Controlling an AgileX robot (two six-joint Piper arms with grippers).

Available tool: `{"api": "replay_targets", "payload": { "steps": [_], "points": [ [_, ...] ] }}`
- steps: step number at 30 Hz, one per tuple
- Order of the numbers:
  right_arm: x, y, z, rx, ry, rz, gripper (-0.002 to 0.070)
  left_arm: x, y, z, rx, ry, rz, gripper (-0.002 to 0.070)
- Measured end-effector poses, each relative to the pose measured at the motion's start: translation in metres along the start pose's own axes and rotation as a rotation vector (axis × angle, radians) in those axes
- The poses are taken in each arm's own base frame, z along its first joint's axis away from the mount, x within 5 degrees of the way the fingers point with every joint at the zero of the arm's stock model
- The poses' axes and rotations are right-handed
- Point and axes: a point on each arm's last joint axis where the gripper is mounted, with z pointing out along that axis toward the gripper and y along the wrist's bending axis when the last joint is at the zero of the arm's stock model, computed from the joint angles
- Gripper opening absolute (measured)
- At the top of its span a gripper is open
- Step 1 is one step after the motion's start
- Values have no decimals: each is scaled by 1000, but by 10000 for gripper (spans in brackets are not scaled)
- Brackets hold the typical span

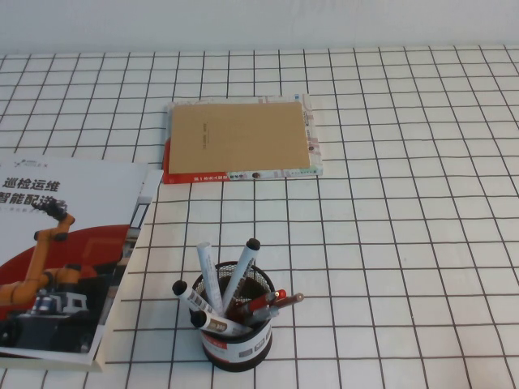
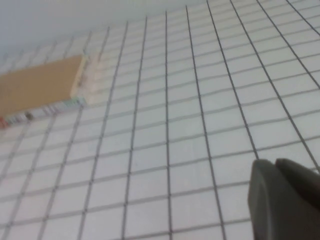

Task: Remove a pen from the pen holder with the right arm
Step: 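Take a marker out of the pen holder and lay it on the table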

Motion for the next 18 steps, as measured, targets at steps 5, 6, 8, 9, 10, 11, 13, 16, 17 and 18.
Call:
{"api": "replay_targets", "payload": {
  "steps": [5,6,8,9,10,11,13,16,17,18],
  "points": [
    [-13,3,-1,-49,-141,243,-16,0,0,0,0,0,0,-3],
    [-15,3,-1,-57,-161,296,-16,0,0,0,0,0,0,-3],
    [-18,3,-2,-66,-187,368,-16,0,0,0,0,0,0,-3],
    [-18,3,-2,-69,-193,389,-16,0,0,0,0,0,0,-3],
    [-19,3,-2,-70,-197,403,-16,0,0,0,0,0,0,-3],
    [-19,3,-2,-72,-200,415,-16,0,0,0,0,0,0,-3],
    [-19,3,-2,-77,-200,440,-16,0,0,0,0,0,0,-3],
    [-17,4,-2,-87,-171,445,-16,0,0,0,0,0,0,-3],
    [-17,6,-2,-98,-152,443,-16,0,0,0,0,0,0,-3],
    [-19,9,-4,-114,-136,439,-16,0,0,0,0,0,0,-3]
  ]
}}
